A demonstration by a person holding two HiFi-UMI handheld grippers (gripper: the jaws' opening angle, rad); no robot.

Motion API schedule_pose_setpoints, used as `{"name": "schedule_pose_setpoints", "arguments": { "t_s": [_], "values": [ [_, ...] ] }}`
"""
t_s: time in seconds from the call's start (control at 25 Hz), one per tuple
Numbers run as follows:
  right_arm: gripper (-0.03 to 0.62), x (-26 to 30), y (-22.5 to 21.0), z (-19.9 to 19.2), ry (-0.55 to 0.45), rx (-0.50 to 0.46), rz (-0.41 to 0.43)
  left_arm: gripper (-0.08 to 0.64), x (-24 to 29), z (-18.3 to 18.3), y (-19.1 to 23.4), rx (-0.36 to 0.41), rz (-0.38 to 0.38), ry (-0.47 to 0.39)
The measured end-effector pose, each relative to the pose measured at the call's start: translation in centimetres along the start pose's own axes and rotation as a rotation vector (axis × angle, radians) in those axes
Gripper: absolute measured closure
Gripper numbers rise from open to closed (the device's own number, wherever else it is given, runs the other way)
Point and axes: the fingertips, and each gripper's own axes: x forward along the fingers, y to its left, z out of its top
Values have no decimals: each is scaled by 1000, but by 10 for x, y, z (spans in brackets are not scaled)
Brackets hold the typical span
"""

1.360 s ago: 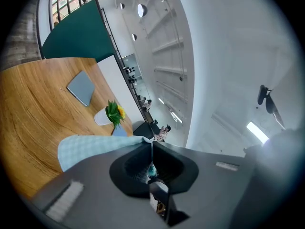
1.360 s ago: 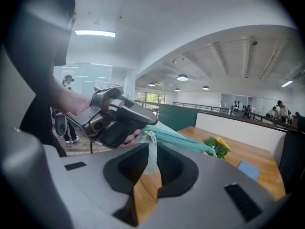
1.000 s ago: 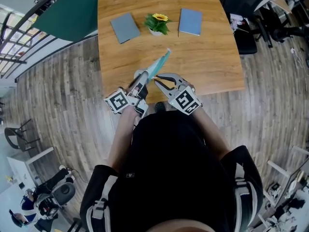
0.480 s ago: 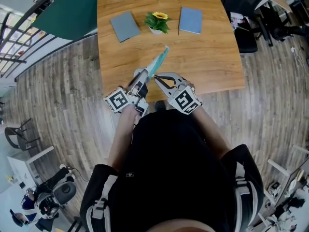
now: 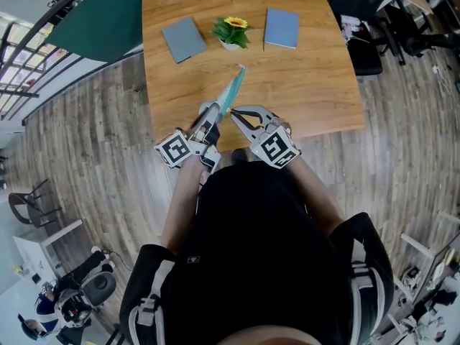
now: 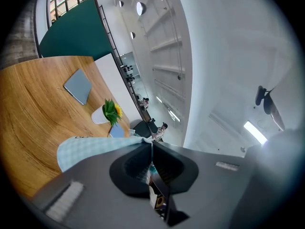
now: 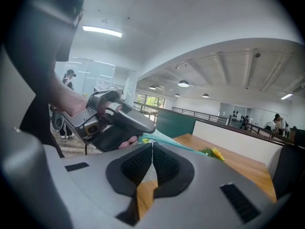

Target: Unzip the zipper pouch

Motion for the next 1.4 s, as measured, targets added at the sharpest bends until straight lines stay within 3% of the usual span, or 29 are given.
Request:
{"name": "schedule_pose_setpoints", "arguments": {
  "t_s": [0.12,0.84,1.04,1.4],
  "values": [
    [583,-1,-1,0,-6,8,-11,551,0,-2,0,-27,19,4],
    [583,-8,-8,-1,-46,66,-44,551,5,-7,-8,8,-27,1],
    [583,-7,-10,0,-56,91,-53,551,4,-8,-7,-22,-9,-1],
    [584,-8,-15,-1,-57,104,-65,552,4,-9,-7,0,-18,4]
  ]
}}
